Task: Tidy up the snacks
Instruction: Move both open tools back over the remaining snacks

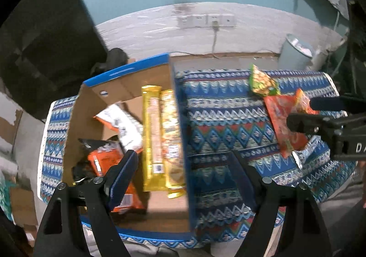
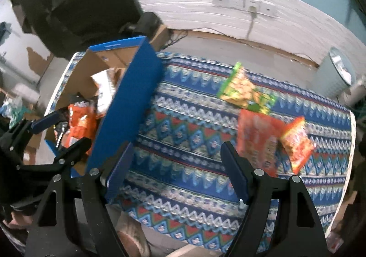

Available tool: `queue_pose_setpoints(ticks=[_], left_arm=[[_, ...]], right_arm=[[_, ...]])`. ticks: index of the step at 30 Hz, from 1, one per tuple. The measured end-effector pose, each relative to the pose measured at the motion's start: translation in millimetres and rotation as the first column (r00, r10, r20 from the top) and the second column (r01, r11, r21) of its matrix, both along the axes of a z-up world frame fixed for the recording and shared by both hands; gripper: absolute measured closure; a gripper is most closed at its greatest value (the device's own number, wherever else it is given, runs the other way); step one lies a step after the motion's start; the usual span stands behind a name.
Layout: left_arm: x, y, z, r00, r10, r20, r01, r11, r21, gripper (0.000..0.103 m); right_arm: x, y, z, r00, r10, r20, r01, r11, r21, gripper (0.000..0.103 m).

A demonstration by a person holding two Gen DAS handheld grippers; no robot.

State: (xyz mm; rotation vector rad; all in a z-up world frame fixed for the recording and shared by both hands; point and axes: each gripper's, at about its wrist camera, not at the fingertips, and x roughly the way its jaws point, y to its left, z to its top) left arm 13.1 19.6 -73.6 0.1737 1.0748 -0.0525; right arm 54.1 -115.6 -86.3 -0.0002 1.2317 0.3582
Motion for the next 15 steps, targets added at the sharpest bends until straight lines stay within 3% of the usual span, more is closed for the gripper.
queue_pose_setpoints(ticks=[15], left_arm=[[15.7, -81.0, -30.5, 0.990, -0.100, -0.104, 0.102, 0.995, 0.012, 0.021]], right_arm=[[-0.3, -102.3, -15.5, 0.989, -0.146, -0.002, 0.146, 0.988, -0.043, 0.025]])
